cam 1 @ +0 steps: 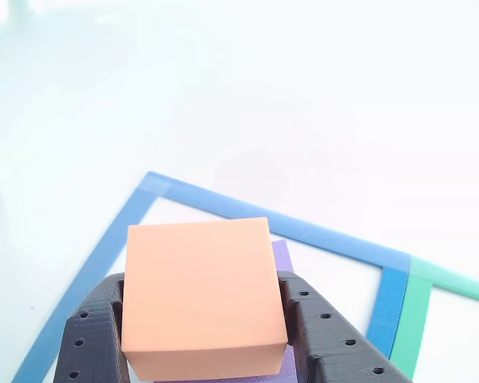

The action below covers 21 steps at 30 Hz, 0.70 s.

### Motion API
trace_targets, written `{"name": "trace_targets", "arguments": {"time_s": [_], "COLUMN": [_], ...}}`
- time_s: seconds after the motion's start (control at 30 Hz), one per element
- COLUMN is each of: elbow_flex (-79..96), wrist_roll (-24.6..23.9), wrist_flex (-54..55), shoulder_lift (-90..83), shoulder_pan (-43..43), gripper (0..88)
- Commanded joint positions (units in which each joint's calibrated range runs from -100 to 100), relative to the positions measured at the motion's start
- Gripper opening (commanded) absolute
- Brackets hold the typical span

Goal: Tower of hanoi

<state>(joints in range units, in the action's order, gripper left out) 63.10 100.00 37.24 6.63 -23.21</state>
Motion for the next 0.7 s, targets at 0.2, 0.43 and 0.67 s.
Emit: {"name": "trace_targets", "arguments": {"time_s": [0.2, 0.43, 0.67], "elbow_flex": [-1.99, -2.26, -4.99], "wrist_roll": [0.0, 0.0, 0.0], "wrist_flex": [2.95, 2.54, -16.15], "shoulder_lift": [0.34, -2.06, -17.12], "shoulder_pan": [0.91, 1.59, 2.58], "gripper": [26.0, 29.4, 27.9]}}
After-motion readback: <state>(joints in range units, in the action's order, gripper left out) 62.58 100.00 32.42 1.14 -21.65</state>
